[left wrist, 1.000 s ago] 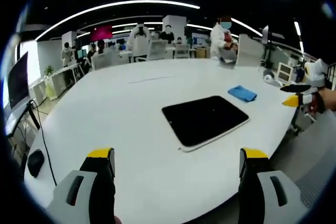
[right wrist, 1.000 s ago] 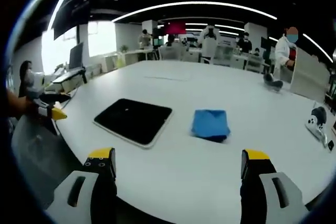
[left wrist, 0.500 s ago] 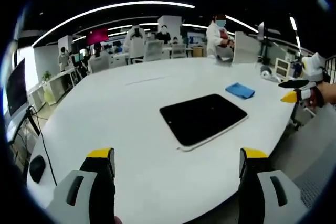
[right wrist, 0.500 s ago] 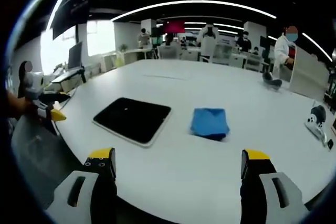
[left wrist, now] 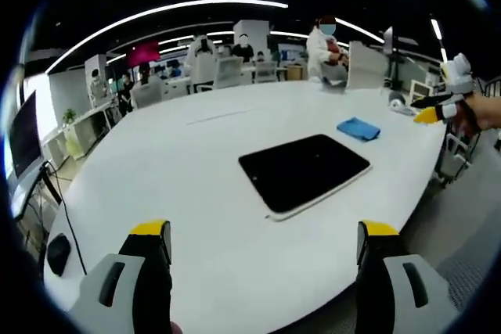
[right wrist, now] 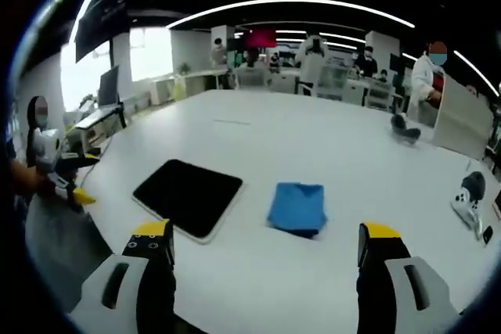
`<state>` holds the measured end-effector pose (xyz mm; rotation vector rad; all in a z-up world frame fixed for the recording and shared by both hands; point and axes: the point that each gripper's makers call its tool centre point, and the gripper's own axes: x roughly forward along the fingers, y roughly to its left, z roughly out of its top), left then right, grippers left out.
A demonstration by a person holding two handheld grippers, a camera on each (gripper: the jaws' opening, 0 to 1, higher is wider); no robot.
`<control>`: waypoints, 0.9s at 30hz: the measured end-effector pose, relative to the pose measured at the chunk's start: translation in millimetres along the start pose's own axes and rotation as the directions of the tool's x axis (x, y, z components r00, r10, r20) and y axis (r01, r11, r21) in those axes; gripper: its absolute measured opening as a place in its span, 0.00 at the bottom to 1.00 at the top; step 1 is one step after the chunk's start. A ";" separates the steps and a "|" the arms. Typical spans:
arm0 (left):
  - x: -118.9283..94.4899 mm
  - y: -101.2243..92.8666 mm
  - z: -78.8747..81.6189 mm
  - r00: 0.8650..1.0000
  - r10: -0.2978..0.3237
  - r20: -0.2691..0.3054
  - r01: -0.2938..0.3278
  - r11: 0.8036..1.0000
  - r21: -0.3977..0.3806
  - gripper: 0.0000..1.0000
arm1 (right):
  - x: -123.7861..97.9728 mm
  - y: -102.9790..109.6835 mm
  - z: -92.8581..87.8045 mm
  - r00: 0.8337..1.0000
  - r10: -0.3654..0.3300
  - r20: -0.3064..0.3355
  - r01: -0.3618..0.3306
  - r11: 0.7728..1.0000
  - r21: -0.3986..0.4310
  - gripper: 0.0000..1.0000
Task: Wipe the mirror surface with the cleaning cloth until all visible marks leave the cleaned area.
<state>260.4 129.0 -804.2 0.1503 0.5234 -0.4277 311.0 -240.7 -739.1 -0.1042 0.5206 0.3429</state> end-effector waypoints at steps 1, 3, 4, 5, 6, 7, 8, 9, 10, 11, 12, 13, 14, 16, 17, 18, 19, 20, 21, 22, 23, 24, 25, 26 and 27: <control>-0.1 -0.1 0.2 1.000 -0.001 0.001 0.001 1.000 0.001 0.99 | 2.2 -2.9 9.9 1.000 0.005 0.015 -0.005 1.000 -0.004 0.96; -0.3 0.1 0.1 1.000 -0.001 0.001 0.001 1.000 -0.004 0.99 | 11.0 -6.7 28.7 0.999 0.025 0.035 -0.023 0.998 -0.050 0.89; -0.4 0.6 0.1 1.000 0.001 0.002 -0.001 1.000 -0.004 0.99 | 15.9 -8.0 32.0 0.999 0.034 0.025 -0.032 0.997 -0.066 0.85; -0.6 1.1 0.1 1.000 0.002 0.002 -0.002 1.000 -0.006 0.99 | 24.6 -12.1 36.6 0.999 0.028 0.025 -0.026 0.995 -0.094 0.83; -0.7 1.1 -0.1 1.000 0.001 0.002 -0.001 1.000 -0.008 0.99 | 30.9 -14.4 39.7 0.999 0.032 0.029 -0.029 0.993 -0.118 0.80; -0.6 1.1 -0.6 1.000 0.001 0.001 -0.001 1.000 -0.008 0.99 | 41.7 -16.3 39.0 0.999 0.046 0.019 -0.043 0.990 -0.131 0.77; -0.5 1.1 -1.0 1.000 0.001 0.000 -0.001 1.000 -0.006 0.99 | 49.9 -17.8 35.7 0.998 0.059 -0.001 -0.059 0.990 -0.127 0.73; -0.4 0.9 -1.1 1.000 0.000 -0.001 0.000 1.000 -0.005 0.99 | 56.7 -20.8 32.2 0.998 0.056 -0.013 -0.057 0.992 -0.113 0.67; -0.2 0.3 -1.5 1.000 -0.002 -0.002 0.002 1.000 -0.004 0.99 | 67.7 -27.1 26.5 0.999 0.044 -0.029 -0.047 0.993 -0.108 0.65; -0.1 0.1 -1.7 1.000 -0.003 -0.003 0.003 1.000 -0.004 0.99 | 75.2 -31.2 20.8 0.998 0.040 -0.045 -0.045 0.993 -0.108 0.62; 0.2 0.0 -2.2 1.000 -0.004 -0.005 0.004 1.000 -0.002 0.99 | 82.6 -34.3 14.7 0.997 0.039 -0.065 -0.046 0.992 -0.113 0.57; 0.2 0.2 -2.3 1.000 -0.003 -0.006 0.003 1.000 -0.001 0.99 | 92.3 -38.6 4.5 0.994 0.036 -0.099 -0.048 0.991 -0.125 0.53; 0.4 0.4 -2.7 1.000 -0.002 -0.007 0.002 1.000 -0.001 0.99 | 99.2 -40.1 1.0 0.994 0.037 -0.098 -0.050 0.991 -0.128 0.49; 0.6 1.4 -4.2 1.000 0.000 -0.012 0.000 1.000 -0.005 0.99 | 115.9 -43.0 -9.1 0.992 0.041 -0.120 -0.055 0.991 -0.120 0.45; 0.5 1.8 -4.6 1.000 0.002 -0.014 -0.002 1.000 -0.007 0.97 | 123.2 -46.4 -12.2 0.991 0.028 -0.129 -0.045 0.990 -0.132 0.43; 0.3 2.3 -5.9 1.000 0.003 -0.020 -0.003 1.000 -0.006 0.92 | 128.1 -47.9 -13.4 0.991 0.023 -0.129 -0.040 0.990 -0.134 0.40; 0.1 3.6 -7.4 1.000 0.010 -0.027 -0.010 1.000 0.001 0.92 | 133.9 -49.8 -15.2 0.991 0.023 -0.132 -0.041 0.990 -0.133 0.35; 0.2 3.7 -7.3 1.000 0.011 -0.026 -0.011 1.000 0.000 0.93 | 140.2 -48.5 -18.3 0.990 0.033 -0.139 -0.050 0.991 -0.123 0.31; 0.3 4.0 -1.7 1.000 0.014 0.008 -0.013 1.000 -0.025 0.96 | 144.1 -47.2 -20.2 0.989 0.036 -0.144 -0.053 0.992 -0.111 0.30; -0.2 4.2 0.4 1.000 0.014 0.021 -0.013 0.999 -0.032 0.98 | 148.1 -46.1 -22.0 0.989 0.038 -0.145 -0.054 0.993 -0.109 0.30; -0.3 5.0 -1.4 1.000 0.019 0.009 -0.019 1.000 -0.024 0.99 | 151.5 -45.3 -24.4 0.988 0.036 -0.150 -0.054 0.992 -0.113 0.29; -0.9 6.1 -3.0 1.000 0.027 -0.001 -0.027 1.000 -0.010 0.99 | 155.6 -46.2 -29.0 0.986 0.026 -0.163 -0.047 0.991 -0.126 0.29; -1.1 6.4 -3.6 1.000 0.030 -0.005 -0.030 0.999 -0.012 0.99 | 158.2 -47.0 -31.8 0.986 0.022 -0.167 -0.043 0.991 -0.124 0.29; -1.5 6.7 -3.8 0.999 0.034 -0.003 -0.034 0.999 -0.029 0.99 | 161.0 -49.0 -36.8 0.984 0.010 -0.178 -0.032 0.992 -0.121 0.29; -1.3 5.5 -5.0 1.000 0.028 -0.006 -0.028 0.998 -0.048 0.99 | 162.9 -50.6 -40.1 0.983 0.005 -0.184 -0.027 0.993 -0.118 0.29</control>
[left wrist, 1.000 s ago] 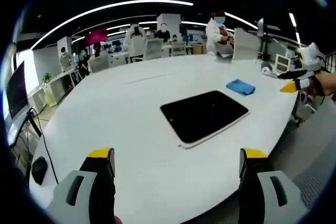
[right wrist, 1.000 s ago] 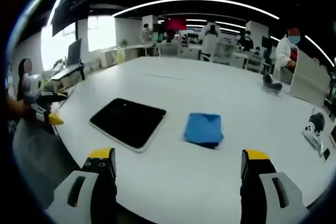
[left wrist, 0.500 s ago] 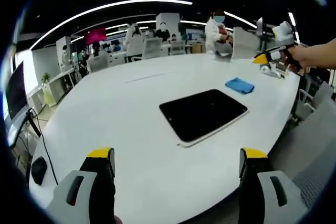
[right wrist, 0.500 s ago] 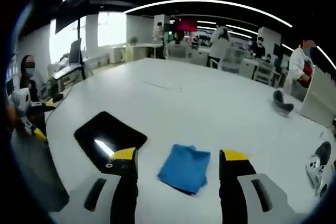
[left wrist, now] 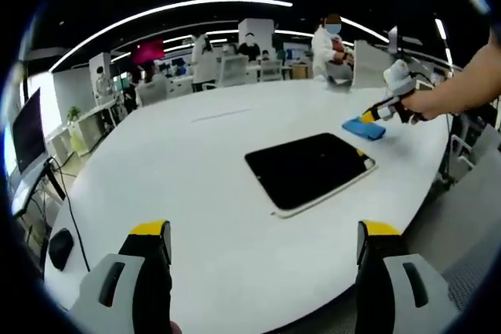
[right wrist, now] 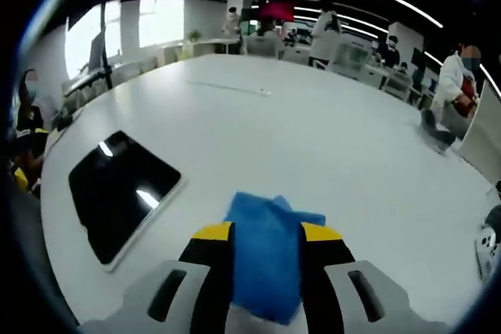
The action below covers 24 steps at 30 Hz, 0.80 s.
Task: Wipe the mirror surface with the cleaning cloth until all visible marks leave the cleaned area.
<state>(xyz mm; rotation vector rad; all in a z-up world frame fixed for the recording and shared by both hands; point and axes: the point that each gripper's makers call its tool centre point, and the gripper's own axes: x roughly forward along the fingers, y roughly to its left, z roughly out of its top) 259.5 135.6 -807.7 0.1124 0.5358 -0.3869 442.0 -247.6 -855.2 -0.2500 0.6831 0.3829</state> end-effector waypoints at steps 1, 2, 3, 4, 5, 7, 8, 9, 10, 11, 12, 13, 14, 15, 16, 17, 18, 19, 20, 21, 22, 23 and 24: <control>0.5 -0.3 -2.3 1.000 0.000 -0.012 0.001 1.000 0.007 0.99 | 3.4 -0.3 -6.2 1.000 -0.004 -0.019 0.004 1.000 0.011 0.29; 0.4 -0.6 -4.3 1.000 0.002 -0.022 -0.002 1.000 0.020 0.99 | 4.4 -0.7 -14.2 0.998 -0.007 -0.055 0.008 1.000 0.013 0.26; 0.6 -2.1 -5.2 1.000 0.000 -0.027 0.001 1.000 0.027 0.99 | 5.2 -4.2 -26.7 0.994 -0.029 -0.106 0.026 0.999 -0.026 0.19; 0.5 -2.5 -5.6 1.000 -0.002 -0.029 0.003 1.000 0.026 0.99 | 5.2 -7.5 -18.1 0.998 -0.046 -0.045 0.043 0.996 -0.077 0.17; 0.3 -2.6 -6.1 0.999 -0.002 -0.032 0.003 1.000 0.027 0.99 | 4.5 -5.6 -20.0 0.997 -0.047 -0.058 0.046 0.998 -0.032 0.15; -0.3 -1.3 -5.2 1.000 0.007 -0.028 -0.006 1.000 0.028 0.99 | 8.4 -9.9 -18.9 0.996 -0.069 -0.048 0.069 0.998 -0.006 0.09; -0.6 -1.3 -4.7 1.000 0.008 -0.026 -0.008 1.000 0.029 0.99 | 8.2 -12.4 -18.2 0.995 -0.081 -0.059 0.080 0.997 -0.022 0.07; -0.5 -2.0 -4.4 1.000 0.005 -0.025 -0.004 1.000 0.030 0.99 | 8.9 -11.8 -17.6 0.994 -0.081 -0.069 0.080 0.997 -0.016 0.05; -0.4 -2.7 -4.1 1.000 0.002 -0.024 -0.001 1.000 0.031 0.99 | 9.6 -11.1 -17.0 0.994 -0.080 -0.079 0.079 0.997 -0.011 0.04; -0.1 -3.3 -4.3 1.000 -0.002 -0.025 0.003 1.000 0.031 0.99 | 9.4 -12.4 -18.2 0.991 -0.090 -0.096 0.087 0.995 -0.042 0.03; 0.0 -3.8 -4.5 1.000 -0.004 -0.027 0.004 0.999 0.032 0.99 | 9.1 -10.4 -17.3 0.991 -0.088 -0.099 0.083 0.995 -0.049 0.02; 0.5 -4.8 -5.5 0.999 -0.007 -0.033 0.009 0.999 0.036 0.99 | 9.9 -10.7 -16.6 0.990 -0.093 -0.103 0.089 0.995 -0.043 0.01; 1.0 -6.1 -5.6 0.999 -0.013 -0.036 0.014 0.999 0.040 0.99 | 9.8 -11.0 -16.0 0.990 -0.096 -0.105 0.092 0.995 -0.040 0.01; 1.4 -6.7 -5.1 0.999 -0.018 -0.035 0.019 0.999 0.041 0.99 | 10.1 -11.5 -15.8 0.990 -0.096 -0.103 0.093 0.995 -0.036 0.01; 1.2 -7.0 -4.1 0.999 -0.020 -0.029 0.021 0.999 0.042 0.99 | 11.1 -12.8 -15.5 0.990 -0.096 -0.099 0.093 0.995 -0.033 0.01; 0.8 -4.9 -3.9 1.000 -0.018 -0.019 0.019 0.999 0.032 0.99 | 11.2 -13.4 -15.1 0.991 -0.095 -0.098 0.093 0.995 -0.029 0.01; 0.2 -3.2 -4.2 1.000 -0.013 -0.015 0.014 1.000 0.016 0.99 | 7.9 -12.6 -14.6 0.991 -0.095 -0.097 0.093 0.995 -0.017 0.00; 0.4 -0.1 -5.5 1.000 -0.006 -0.016 0.006 1.000 0.006 0.99 | 6.0 -13.0 -13.4 0.991 -0.094 -0.096 0.094 0.996 -0.006 0.00; 0.6 -0.1 -5.6 1.000 -0.005 -0.017 0.005 1.000 0.006 0.99 | 2.8 -14.2 -11.0 0.992 -0.094 -0.087 0.095 0.995 0.017 0.00; 1.3 -1.7 -5.2 1.000 -0.010 -0.018 0.011 1.000 0.013 0.99 | -0.1 -15.1 -8.5 0.992 -0.098 -0.083 0.102 0.994 0.049 0.00; 1.9 -3.9 -5.6 1.000 -0.019 -0.022 0.019 1.000 0.024 0.99 | -3.0 -15.0 -5.5 0.992 -0.100 -0.079 0.106 0.991 0.078 0.00; 2.7 -8.0 -6.6 0.999 -0.034 -0.031 0.036 0.999 0.039 0.99 | -4.9 -15.1 -2.7 0.993 -0.095 -0.076 0.102 0.990 0.092 0.00; 2.8 -8.9 -7.0 0.999 -0.039 -0.034 0.040 0.998 0.044 0.99 | -6.8 -14.6 0.6 0.993 -0.085 -0.077 0.093 0.991 0.101 0.00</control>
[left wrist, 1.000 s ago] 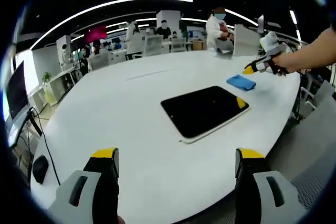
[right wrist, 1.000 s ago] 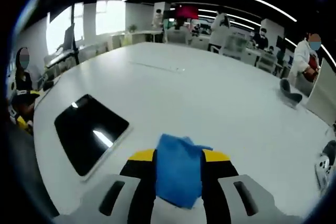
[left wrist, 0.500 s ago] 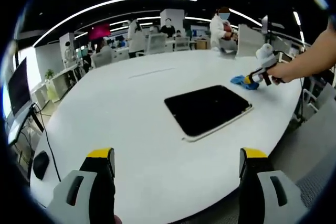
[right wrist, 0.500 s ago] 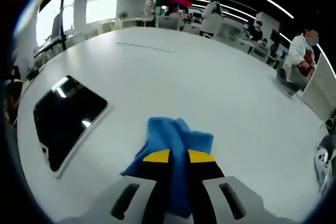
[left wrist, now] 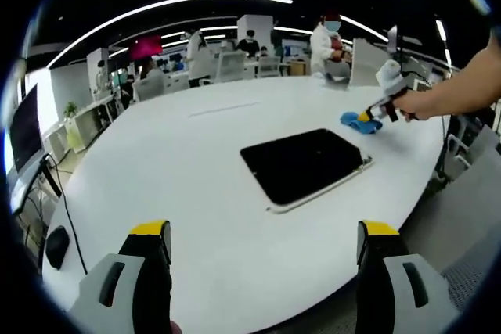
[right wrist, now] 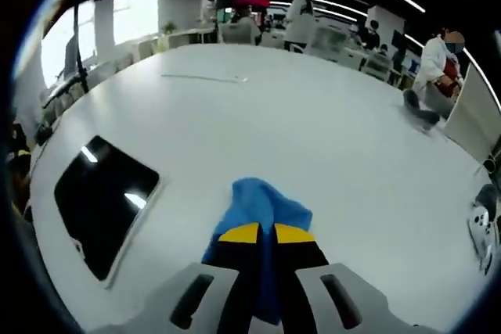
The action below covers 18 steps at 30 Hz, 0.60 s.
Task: Wipe the mirror surface with the cleaning cloth until all visible marks leave the cleaned area.
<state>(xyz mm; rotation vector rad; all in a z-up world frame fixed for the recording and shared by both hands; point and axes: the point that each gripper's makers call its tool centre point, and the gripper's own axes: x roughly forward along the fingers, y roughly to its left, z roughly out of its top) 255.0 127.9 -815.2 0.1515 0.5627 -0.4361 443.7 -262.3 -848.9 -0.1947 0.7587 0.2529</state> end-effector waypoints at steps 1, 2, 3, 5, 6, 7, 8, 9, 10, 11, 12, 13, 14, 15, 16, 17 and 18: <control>0.3 0.6 -0.3 1.000 0.001 -0.001 -0.001 1.000 0.002 0.99 | -1.7 -1.0 1.3 1.000 -0.004 -0.004 0.004 1.000 0.009 0.00; -0.1 2.8 0.2 1.000 0.009 0.002 -0.009 1.000 0.002 0.99 | -4.4 -1.1 2.8 1.000 -0.005 -0.011 0.006 0.999 0.038 0.00; -0.5 4.1 1.2 1.000 0.015 0.008 -0.015 1.000 -0.005 0.99 | -5.7 -0.3 3.4 1.000 0.001 -0.012 -0.001 0.998 0.061 0.00; -0.9 7.2 -1.2 1.000 0.026 0.000 -0.026 0.999 -0.028 0.99 | -10.7 0.7 3.2 1.000 -0.003 -0.025 0.006 0.995 0.102 0.00; -1.2 8.7 0.5 0.999 0.035 0.006 -0.035 0.999 -0.038 0.99 | -11.5 1.9 3.8 1.000 0.001 -0.026 0.002 0.995 0.103 0.00; -1.7 9.2 4.3 0.999 0.038 0.025 -0.037 0.999 -0.035 0.99 | -12.0 3.8 3.4 1.000 0.005 -0.030 -0.002 0.994 0.107 0.00; -2.0 8.4 7.7 0.998 0.036 0.042 -0.035 0.999 -0.025 0.99 | -12.3 6.3 3.4 0.999 0.006 -0.036 -0.002 0.994 0.110 0.00; -1.5 6.3 7.6 0.999 0.027 0.039 -0.026 1.000 -0.012 0.99 | -13.0 8.4 4.7 0.999 0.005 -0.040 -0.001 0.994 0.105 0.00; -0.9 4.3 6.5 0.999 0.014 0.033 -0.014 1.000 -0.010 0.99 | -13.6 9.7 5.7 0.999 0.003 -0.043 0.001 0.995 0.103 0.00; -1.2 4.7 6.1 0.999 0.016 0.034 -0.015 1.000 -0.017 0.99 | -16.7 13.2 7.1 0.999 0.007 -0.052 -0.002 0.996 0.093 0.00; -3.2 12.6 6.2 0.998 0.053 0.038 -0.052 0.998 -0.025 0.99 | -19.8 15.0 8.4 0.998 0.003 -0.057 0.001 0.997 0.082 0.00; -5.1 18.9 6.3 0.996 0.086 0.037 -0.085 0.996 -0.026 0.99 | -22.7 16.2 10.2 0.998 0.000 -0.058 0.004 0.997 0.079 0.00; -3.9 15.3 6.0 0.997 0.068 0.033 -0.067 0.997 -0.025 0.99 | -26.7 21.1 11.2 0.998 0.011 -0.068 -0.003 0.994 0.109 0.00; -2.3 12.1 5.1 0.998 0.052 0.025 -0.051 0.998 -0.027 0.99 | -27.7 26.5 11.8 0.997 0.027 -0.072 -0.017 0.990 0.137 0.00; -1.2 8.4 6.0 0.999 0.031 0.026 -0.030 0.999 -0.016 0.99 | -26.9 32.2 14.7 0.997 0.037 -0.061 -0.028 0.990 0.140 0.00; -1.5 7.5 7.9 0.999 0.029 0.034 -0.029 0.999 -0.016 0.99 | -26.6 35.8 15.0 0.998 0.029 -0.059 -0.022 0.991 0.129 0.00; -2.7 6.8 7.8 0.999 0.029 0.039 -0.029 0.999 -0.014 0.99 | -26.8 41.8 15.5 0.998 0.022 -0.057 -0.016 0.994 0.105 0.00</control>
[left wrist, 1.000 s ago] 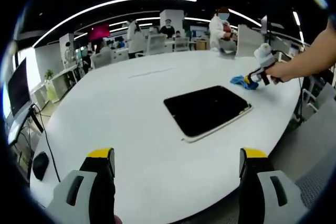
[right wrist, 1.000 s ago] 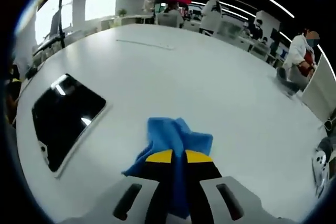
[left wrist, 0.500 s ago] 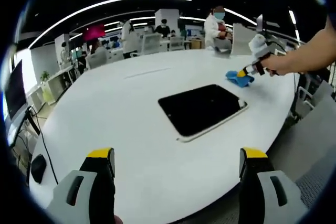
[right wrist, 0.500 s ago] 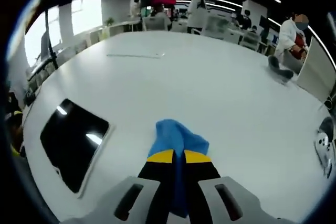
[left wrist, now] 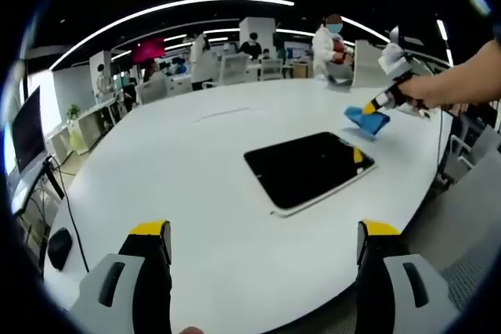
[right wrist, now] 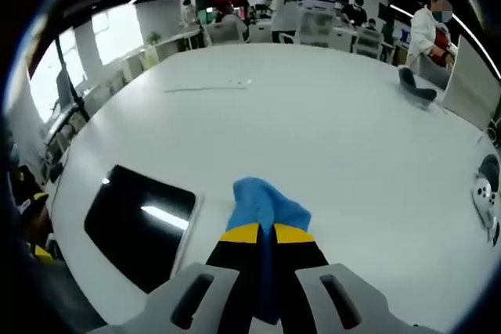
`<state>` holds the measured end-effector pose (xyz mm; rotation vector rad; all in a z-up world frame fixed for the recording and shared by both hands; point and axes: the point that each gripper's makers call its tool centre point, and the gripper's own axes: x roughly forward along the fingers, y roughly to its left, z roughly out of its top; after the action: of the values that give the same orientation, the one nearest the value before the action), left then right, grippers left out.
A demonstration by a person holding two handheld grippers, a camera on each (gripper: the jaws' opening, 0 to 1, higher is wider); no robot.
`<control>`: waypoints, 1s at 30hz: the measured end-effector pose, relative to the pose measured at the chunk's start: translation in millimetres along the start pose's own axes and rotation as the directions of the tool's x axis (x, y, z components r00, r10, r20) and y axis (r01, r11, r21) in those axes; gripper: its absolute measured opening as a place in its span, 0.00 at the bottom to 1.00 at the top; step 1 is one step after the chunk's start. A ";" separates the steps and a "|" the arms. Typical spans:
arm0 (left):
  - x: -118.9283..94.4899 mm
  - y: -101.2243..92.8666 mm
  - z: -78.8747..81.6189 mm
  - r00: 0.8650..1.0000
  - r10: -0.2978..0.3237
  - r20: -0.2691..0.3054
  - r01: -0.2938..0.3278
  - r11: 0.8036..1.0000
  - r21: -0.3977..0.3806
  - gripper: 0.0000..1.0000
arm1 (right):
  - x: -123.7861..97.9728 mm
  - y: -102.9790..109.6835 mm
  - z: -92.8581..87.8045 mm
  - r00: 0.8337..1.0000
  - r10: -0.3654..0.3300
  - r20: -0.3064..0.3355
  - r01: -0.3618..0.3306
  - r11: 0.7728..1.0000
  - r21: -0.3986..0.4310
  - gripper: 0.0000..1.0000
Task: Wipe the mirror surface with the cleaning cloth until all visible marks leave the cleaned area.
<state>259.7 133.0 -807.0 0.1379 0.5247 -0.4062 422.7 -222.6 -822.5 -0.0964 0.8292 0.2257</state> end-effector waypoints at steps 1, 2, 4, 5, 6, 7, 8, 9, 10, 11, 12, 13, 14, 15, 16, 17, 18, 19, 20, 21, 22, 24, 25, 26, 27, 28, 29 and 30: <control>0.0 -0.2 -0.6 1.000 0.000 -0.002 0.000 1.000 0.001 0.99 | 1.1 5.0 -1.2 1.000 0.006 -0.005 -0.006 1.000 0.004 0.00; 0.1 -1.6 -6.2 1.000 -0.004 -0.027 0.004 1.000 0.000 0.99 | 3.8 10.8 -4.8 1.000 0.010 -0.022 -0.010 1.000 0.005 0.00; 0.2 1.4 -7.7 0.999 0.015 -0.044 -0.014 1.000 0.002 0.99 | 5.9 20.4 -10.5 0.999 0.012 -0.048 -0.014 0.999 -0.030 0.00; 0.9 1.4 -6.3 0.999 0.012 -0.043 -0.011 1.000 0.014 0.99 | 7.7 24.2 -12.8 0.998 0.013 -0.061 -0.015 0.999 -0.037 0.00; 2.4 -2.4 -5.5 0.999 -0.006 -0.048 0.007 1.000 0.026 0.99 | 11.9 28.2 -11.9 0.998 0.013 -0.061 -0.016 0.999 -0.036 0.00; 2.8 -6.5 -5.1 0.999 -0.024 -0.048 0.025 0.999 0.030 0.99 | 13.9 31.0 -11.5 0.998 0.013 -0.064 -0.015 0.999 -0.036 0.00; 2.8 -9.0 -4.7 0.998 -0.033 -0.045 0.035 0.999 0.034 0.99 | 16.9 33.1 -10.6 0.998 0.010 -0.069 -0.012 0.999 -0.041 0.00; 2.5 -10.5 -4.1 0.998 -0.040 -0.040 0.041 0.998 0.042 0.99 | 21.8 38.6 -8.7 0.997 0.018 -0.074 -0.022 0.999 -0.044 0.00; 1.8 -8.8 -4.9 0.999 -0.032 -0.043 0.034 0.999 0.042 0.99 | 22.1 42.5 -8.0 0.997 0.024 -0.077 -0.027 0.999 -0.038 0.00; -0.7 -0.1 -8.8 0.998 0.012 -0.062 -0.010 0.999 0.032 0.99 | 22.6 46.9 -8.5 0.996 0.027 -0.086 -0.028 1.000 -0.007 0.00; 0.0 1.3 -9.4 0.998 0.015 -0.066 -0.013 1.000 0.020 0.99 | 23.8 50.3 -8.2 0.995 0.037 -0.087 -0.036 0.999 0.011 0.00; 2.2 0.0 -7.4 0.998 0.000 -0.061 0.001 1.000 0.013 0.99 | 26.0 53.6 -8.2 0.995 0.040 -0.090 -0.040 0.999 0.001 0.00; 2.5 -1.6 -5.5 0.999 -0.005 -0.053 0.006 1.000 0.016 0.99 | 27.3 56.3 -8.5 0.995 0.045 -0.093 -0.046 0.999 -0.007 0.00; 3.0 -3.0 -2.7 0.999 -0.012 -0.042 0.013 1.000 0.026 0.99 | 29.5 59.7 -8.3 0.994 0.058 -0.095 -0.059 0.998 -0.008 0.00; 2.3 -6.5 -0.4 0.999 -0.026 -0.030 0.028 0.998 0.055 0.99 | 31.0 61.6 -9.7 0.992 0.069 -0.103 -0.068 0.998 0.008 0.00; 1.1 -7.3 -2.8 0.999 -0.028 -0.033 0.029 0.998 0.047 0.99 | 30.5 63.3 -10.1 0.992 0.073 -0.104 -0.070 0.997 0.037 0.00; 1.1 -8.0 -4.9 0.999 -0.033 -0.040 0.034 0.999 0.030 0.99 | 30.1 65.4 -10.1 0.991 0.081 -0.103 -0.076 0.996 0.047 0.00; 1.3 -8.8 -6.7 0.998 -0.043 -0.046 0.043 0.999 0.000 0.99 | 31.1 67.6 -10.4 0.990 0.086 -0.107 -0.081 0.995 0.053 0.00; 2.2 -9.3 -5.0 0.998 -0.053 -0.039 0.052 0.998 -0.018 0.99 | 32.7 70.2 -10.4 0.990 0.091 -0.111 -0.086 0.995 0.050 0.00; 3.1 -9.4 -1.9 0.998 -0.063 -0.028 0.062 0.998 -0.013 0.99 | 33.7 72.6 -10.1 0.989 0.094 -0.113 -0.089 0.995 0.047 0.00; 3.7 -12.8 -0.3 0.997 -0.077 -0.019 0.077 0.997 -0.011 0.99 | 36.1 76.0 -10.5 0.988 0.104 -0.118 -0.098 0.994 0.051 0.00; 3.8 -19.5 -4.9 0.994 -0.101 -0.040 0.101 0.995 0.006 0.99 | 35.9 85.8 -10.1 0.984 0.124 -0.126 -0.118 0.992 0.052 0.00; 3.6 -20.3 -8.9 0.994 -0.098 -0.058 0.099 0.995 0.008 0.99 | 36.4 90.0 -11.0 0.982 0.130 -0.135 -0.125 0.991 0.042 0.00; 3.2 -16.2 -9.3 0.995 -0.084 -0.060 0.084 0.996 -0.001 0.99 | 36.8 93.8 -11.6 0.981 0.135 -0.142 -0.132 0.991 0.027 0.00; 3.5 -13.6 -8.8 0.995 -0.078 -0.057 0.077 0.997 -0.015 0.99 | 38.3 99.9 -11.4 0.978 0.151 -0.146 -0.149 0.989 0.020 0.00; 3.9 -12.3 -7.7 0.996 -0.074 -0.054 0.073 0.997 -0.024 0.99 | 39.7 104.2 -10.8 0.976 0.163 -0.147 -0.162 0.987 0.017 0.00; 3.7 -13.3 -7.6 0.996 -0.074 -0.054 0.073 0.997 -0.019 0.99 | 40.4 108.0 -10.1 0.975 0.168 -0.148 -0.168 0.986 0.011 0.00; 2.9 -15.1 -7.1 0.996 -0.076 -0.050 0.075 0.997 -0.007 0.99 | 41.4 110.4 -9.8 0.974 0.169 -0.151 -0.170 0.985 0.004 0.00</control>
<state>252.5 119.9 -814.9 0.1240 0.5818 -0.4761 416.7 -110.4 -859.4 -0.0518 0.9884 0.3867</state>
